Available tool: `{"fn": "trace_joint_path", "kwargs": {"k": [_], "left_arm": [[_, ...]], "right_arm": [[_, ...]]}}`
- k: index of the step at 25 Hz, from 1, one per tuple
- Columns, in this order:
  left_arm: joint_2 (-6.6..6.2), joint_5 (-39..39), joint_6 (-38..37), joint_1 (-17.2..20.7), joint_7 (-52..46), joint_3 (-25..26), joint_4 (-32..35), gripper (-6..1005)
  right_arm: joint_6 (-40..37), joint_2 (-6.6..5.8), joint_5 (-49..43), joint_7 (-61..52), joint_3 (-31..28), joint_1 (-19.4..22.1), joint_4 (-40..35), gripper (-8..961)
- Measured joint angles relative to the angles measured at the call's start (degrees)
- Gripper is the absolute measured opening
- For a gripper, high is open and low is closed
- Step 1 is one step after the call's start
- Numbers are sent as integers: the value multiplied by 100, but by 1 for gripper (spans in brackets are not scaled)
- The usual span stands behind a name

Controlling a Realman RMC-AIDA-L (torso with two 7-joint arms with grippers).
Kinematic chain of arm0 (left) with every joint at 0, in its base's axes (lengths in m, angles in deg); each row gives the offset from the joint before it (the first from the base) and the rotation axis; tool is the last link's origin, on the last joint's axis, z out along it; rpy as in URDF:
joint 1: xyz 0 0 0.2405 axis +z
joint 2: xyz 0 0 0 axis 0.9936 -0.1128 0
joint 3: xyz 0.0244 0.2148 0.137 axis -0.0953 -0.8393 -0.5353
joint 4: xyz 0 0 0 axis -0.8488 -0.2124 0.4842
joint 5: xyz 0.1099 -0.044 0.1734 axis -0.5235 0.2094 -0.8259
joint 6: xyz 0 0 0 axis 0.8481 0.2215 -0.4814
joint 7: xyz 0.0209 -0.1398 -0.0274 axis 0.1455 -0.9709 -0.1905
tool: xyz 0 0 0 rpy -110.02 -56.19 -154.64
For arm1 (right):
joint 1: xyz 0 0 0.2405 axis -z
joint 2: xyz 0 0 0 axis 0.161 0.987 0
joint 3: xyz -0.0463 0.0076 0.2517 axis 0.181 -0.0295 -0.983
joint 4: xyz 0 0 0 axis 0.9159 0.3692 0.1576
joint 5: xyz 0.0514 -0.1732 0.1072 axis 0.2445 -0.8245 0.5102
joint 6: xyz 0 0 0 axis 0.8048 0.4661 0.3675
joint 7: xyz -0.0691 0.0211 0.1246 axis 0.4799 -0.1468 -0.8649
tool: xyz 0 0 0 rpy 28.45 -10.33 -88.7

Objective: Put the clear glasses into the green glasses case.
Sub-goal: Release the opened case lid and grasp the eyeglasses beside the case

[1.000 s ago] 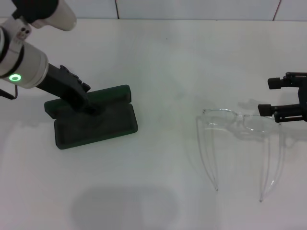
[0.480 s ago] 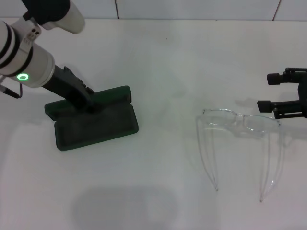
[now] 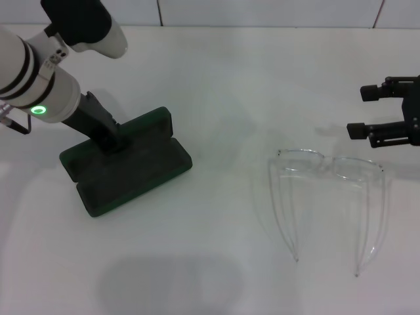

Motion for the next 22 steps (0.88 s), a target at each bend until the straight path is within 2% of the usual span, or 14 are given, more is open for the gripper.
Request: {"fn": "trace_joint_path", "kwargs": {"k": [6, 9, 12, 14, 18, 22], "left_arm": [[5, 18, -14, 85, 0, -7, 247, 205], [5, 34, -50, 172, 16, -41, 491, 205], [5, 41, -107, 266, 17, -154, 766, 205], [4, 46, -179, 319, 16, -201, 955, 205], [4, 74, -310, 387, 0, -226, 1245, 205], [11, 225, -329, 393, -7, -227, 1297, 205]], "right_arm": [[39, -16, -424, -490, -5, -186, -197, 770], [138, 0, -586, -753, 10, -241, -401, 741], [216, -36, -872, -1152, 43, -390, -571, 713], [163, -75, -1305, -1532, 65, -636, -642, 704], [-189, -161, -2633, -2458, 363, -1443, -614, 706], [-463, -134, -3226, -2621, 713, -1936, -447, 707]]}}
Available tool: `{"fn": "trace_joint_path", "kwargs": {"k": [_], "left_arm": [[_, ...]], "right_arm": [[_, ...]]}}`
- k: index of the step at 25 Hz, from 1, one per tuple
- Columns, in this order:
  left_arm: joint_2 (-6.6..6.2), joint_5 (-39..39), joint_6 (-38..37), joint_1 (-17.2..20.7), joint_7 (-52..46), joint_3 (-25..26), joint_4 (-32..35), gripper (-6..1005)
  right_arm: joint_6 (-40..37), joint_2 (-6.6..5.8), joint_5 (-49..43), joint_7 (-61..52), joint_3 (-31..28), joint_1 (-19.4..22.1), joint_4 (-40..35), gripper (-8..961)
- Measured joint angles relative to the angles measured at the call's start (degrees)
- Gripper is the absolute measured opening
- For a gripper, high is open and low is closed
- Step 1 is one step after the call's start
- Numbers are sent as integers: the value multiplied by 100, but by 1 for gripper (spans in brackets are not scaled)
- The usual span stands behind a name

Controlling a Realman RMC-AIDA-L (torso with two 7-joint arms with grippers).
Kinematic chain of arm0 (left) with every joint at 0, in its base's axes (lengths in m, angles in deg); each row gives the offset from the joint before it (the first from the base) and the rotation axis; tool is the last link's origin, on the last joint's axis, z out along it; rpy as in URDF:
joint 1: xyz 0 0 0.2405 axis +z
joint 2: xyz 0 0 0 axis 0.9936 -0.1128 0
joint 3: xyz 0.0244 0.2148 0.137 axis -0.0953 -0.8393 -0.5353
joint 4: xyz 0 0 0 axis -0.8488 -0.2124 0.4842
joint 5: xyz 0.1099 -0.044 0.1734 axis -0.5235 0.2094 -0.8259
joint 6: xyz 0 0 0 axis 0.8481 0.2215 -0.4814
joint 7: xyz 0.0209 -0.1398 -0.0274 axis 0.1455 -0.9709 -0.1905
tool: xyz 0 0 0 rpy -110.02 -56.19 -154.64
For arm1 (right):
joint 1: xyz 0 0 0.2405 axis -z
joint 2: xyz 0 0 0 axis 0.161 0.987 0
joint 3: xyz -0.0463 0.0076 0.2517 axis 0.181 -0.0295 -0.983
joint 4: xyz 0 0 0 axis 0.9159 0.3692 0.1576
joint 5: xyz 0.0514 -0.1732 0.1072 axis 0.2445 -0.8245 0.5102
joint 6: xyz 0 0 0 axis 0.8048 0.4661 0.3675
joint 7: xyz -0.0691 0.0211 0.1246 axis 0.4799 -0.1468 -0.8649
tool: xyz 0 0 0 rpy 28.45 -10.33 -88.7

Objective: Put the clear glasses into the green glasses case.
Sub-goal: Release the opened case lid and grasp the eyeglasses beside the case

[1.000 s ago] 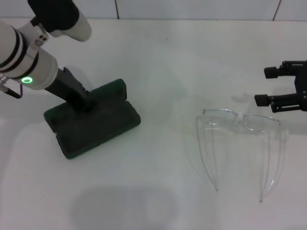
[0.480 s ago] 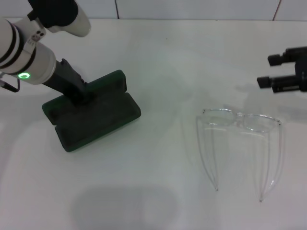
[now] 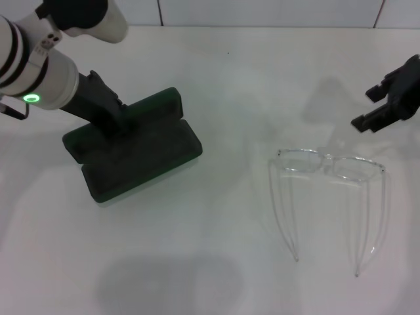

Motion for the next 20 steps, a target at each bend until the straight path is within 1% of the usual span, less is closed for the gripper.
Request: {"fn": "trace_joint_path", "kwargs": {"k": [3, 6, 7, 10, 14, 20], "left_arm": [[1, 112, 14, 4, -27, -6, 2, 205], [3, 129, 20, 41, -66, -52, 16, 205], [2, 131, 21, 73, -77, -79, 40, 205], [3, 132, 23, 162, -108, -144, 124, 205], [6, 135, 41, 311, -136, -215, 315, 205], [11, 142, 58, 399, -149, -220, 432, 205]], "right_arm": [[68, 49, -162, 22, 268, -148, 152, 705], [135, 124, -177, 111, 545, -260, 349, 699], [149, 129, -173, 126, 611, -271, 379, 697], [321, 153, -138, 203, 1056, -299, 569, 693], [661, 174, -136, 214, 1558, -318, 826, 644], [925, 185, -141, 217, 1886, -382, 1171, 600]]}}
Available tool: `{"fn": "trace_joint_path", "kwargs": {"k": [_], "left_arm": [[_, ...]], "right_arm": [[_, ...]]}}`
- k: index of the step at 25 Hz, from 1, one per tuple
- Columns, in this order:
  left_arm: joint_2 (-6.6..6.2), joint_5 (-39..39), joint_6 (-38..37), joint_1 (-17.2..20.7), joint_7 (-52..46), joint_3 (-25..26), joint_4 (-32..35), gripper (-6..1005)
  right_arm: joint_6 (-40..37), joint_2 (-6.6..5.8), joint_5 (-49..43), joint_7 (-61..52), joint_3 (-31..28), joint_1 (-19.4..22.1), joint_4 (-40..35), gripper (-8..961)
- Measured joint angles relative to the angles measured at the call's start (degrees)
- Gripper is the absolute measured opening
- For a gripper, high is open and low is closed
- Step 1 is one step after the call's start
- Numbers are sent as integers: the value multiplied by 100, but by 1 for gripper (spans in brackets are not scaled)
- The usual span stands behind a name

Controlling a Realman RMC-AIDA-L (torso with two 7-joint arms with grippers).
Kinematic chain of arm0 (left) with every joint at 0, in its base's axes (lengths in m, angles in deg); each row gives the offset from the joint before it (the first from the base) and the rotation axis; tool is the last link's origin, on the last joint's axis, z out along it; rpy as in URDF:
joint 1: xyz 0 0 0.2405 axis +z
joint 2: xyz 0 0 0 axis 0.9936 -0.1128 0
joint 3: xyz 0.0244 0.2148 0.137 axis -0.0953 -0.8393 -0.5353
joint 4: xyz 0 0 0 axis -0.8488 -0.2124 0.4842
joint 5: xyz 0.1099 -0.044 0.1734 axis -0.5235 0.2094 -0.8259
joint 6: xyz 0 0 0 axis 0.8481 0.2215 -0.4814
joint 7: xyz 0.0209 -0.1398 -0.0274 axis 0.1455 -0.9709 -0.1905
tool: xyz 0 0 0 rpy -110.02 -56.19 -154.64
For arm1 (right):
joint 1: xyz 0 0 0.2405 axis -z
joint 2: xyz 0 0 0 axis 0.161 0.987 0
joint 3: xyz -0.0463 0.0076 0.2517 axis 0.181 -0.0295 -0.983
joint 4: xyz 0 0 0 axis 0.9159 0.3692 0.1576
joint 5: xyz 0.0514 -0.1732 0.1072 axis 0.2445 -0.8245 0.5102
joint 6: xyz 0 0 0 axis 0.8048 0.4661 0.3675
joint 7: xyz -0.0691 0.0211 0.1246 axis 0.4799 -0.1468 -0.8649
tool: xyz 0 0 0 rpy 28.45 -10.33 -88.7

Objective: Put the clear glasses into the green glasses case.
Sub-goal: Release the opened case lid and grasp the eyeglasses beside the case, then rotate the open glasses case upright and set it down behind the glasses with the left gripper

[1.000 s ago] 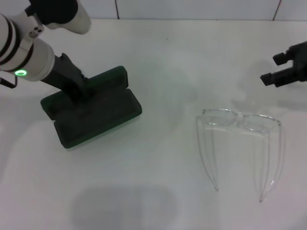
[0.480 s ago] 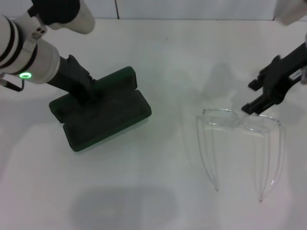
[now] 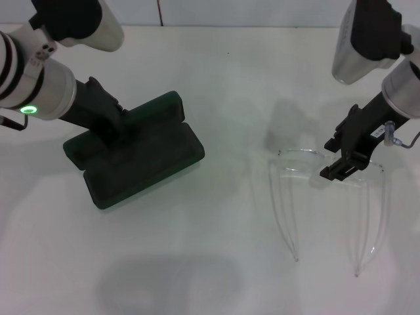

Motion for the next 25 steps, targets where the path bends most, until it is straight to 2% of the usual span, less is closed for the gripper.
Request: {"fn": "trace_joint_path", "kwargs": {"k": [12, 25], "left_arm": [[0, -7, 21, 46, -37, -90, -9, 206], [0, -54, 54, 129, -67, -297, 1, 206]], "right_arm": [[337, 8, -1, 48, 213, 2, 274, 418], [627, 16, 16, 142, 173, 179, 165, 107]]}}
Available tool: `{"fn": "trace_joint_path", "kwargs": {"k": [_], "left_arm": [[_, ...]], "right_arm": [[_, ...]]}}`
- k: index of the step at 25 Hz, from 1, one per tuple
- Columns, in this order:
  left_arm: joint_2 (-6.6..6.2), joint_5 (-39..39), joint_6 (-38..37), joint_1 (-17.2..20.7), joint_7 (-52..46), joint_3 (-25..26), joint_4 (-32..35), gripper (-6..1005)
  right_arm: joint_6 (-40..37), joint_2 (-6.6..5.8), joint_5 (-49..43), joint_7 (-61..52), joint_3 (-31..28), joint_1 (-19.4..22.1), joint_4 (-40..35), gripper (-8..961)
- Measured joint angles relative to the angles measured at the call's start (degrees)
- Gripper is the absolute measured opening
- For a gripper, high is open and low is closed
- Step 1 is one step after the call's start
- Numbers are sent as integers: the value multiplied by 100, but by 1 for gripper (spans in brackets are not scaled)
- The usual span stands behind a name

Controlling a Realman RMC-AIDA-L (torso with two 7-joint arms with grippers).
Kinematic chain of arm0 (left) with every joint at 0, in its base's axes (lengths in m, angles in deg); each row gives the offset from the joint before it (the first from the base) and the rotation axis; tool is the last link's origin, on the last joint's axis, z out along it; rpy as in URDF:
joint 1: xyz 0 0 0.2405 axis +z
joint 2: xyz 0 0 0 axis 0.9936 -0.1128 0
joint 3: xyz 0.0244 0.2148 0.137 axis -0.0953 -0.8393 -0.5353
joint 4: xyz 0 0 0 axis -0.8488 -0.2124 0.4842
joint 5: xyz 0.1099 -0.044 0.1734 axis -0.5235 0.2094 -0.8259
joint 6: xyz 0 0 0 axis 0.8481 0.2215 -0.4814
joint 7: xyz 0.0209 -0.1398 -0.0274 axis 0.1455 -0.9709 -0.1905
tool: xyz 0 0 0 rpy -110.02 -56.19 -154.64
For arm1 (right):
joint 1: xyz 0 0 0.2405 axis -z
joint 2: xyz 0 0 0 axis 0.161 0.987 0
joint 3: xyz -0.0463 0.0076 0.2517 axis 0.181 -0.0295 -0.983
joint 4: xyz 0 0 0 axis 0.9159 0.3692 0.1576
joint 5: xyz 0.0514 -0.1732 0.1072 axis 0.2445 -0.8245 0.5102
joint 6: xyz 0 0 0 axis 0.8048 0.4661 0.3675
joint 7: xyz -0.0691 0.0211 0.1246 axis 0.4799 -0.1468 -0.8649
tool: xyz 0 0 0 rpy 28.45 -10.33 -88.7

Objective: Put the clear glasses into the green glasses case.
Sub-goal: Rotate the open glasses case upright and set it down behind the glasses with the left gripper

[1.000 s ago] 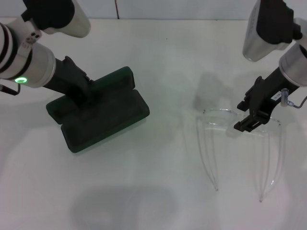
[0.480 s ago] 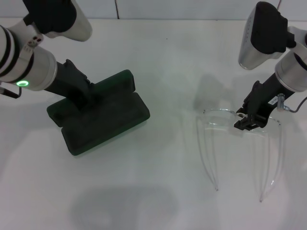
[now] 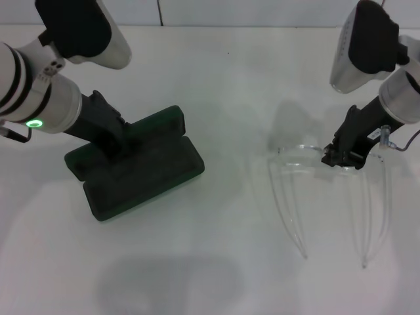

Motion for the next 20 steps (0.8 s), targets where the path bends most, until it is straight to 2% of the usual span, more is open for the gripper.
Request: {"fn": "trace_joint_path", "kwargs": {"k": [6, 11, 15, 16, 20], "left_arm": [[-2, 59, -1, 135, 45, -208, 327, 206], [-8, 52, 0, 204, 49, -428, 653, 206], [-6, 61, 84, 155, 34, -742, 720, 206], [-5, 64, 132, 146, 25, -859, 730, 206], [-1, 64, 446, 101, -16, -1382, 752, 206]], "right_arm": [[-67, 0, -3, -176, -13, 318, -572, 101], [-457, -35, -54, -475, -128, 843, -1677, 101], [-918, -39, -86, -566, -615, 1318, -2627, 101], [-918, -39, -86, -566, -615, 1318, -2627, 101], [-1532, -68, -89, -533, -1281, 1705, -3312, 101]]}}
